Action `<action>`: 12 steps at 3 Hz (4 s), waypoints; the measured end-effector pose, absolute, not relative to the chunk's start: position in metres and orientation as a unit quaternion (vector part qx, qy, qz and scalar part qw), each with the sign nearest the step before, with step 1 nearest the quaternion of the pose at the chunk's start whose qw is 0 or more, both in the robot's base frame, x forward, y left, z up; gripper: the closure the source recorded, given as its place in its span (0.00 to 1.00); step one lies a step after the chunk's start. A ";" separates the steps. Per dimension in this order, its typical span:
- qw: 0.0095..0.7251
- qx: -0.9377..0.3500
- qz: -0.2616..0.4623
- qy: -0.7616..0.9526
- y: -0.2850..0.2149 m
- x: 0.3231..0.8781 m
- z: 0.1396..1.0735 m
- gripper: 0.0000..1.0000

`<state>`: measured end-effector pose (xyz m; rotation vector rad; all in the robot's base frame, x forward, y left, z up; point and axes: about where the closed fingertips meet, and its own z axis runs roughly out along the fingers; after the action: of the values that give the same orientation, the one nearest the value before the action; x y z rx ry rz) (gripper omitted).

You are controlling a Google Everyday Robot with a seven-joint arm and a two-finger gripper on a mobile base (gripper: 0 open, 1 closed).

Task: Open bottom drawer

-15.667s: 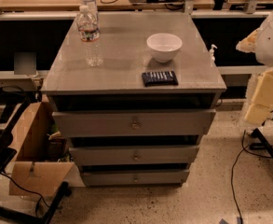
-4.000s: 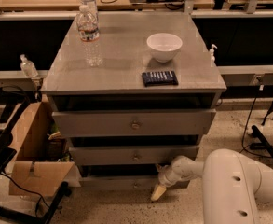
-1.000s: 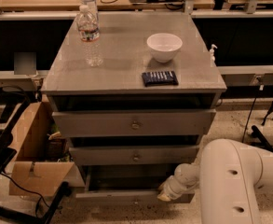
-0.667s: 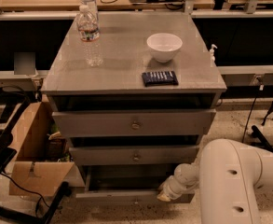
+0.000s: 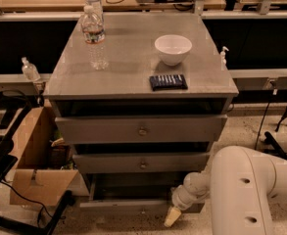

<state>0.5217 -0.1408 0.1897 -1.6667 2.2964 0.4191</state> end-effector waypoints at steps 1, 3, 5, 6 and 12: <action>0.136 -0.576 0.145 0.793 -0.141 0.522 0.190 0.00; 0.094 -0.567 0.149 0.805 -0.141 0.497 0.175 0.17; 0.054 -0.548 0.151 0.821 -0.143 0.464 0.176 0.64; 0.054 -0.548 0.151 0.821 -0.143 0.464 0.179 0.87; 0.054 -0.548 0.151 0.821 -0.143 0.464 0.182 1.00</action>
Offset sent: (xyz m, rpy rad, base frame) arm -0.0063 0.0016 -0.0085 0.0061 0.0341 0.0094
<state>0.4644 -0.1428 0.1820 -1.6637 2.4942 0.4599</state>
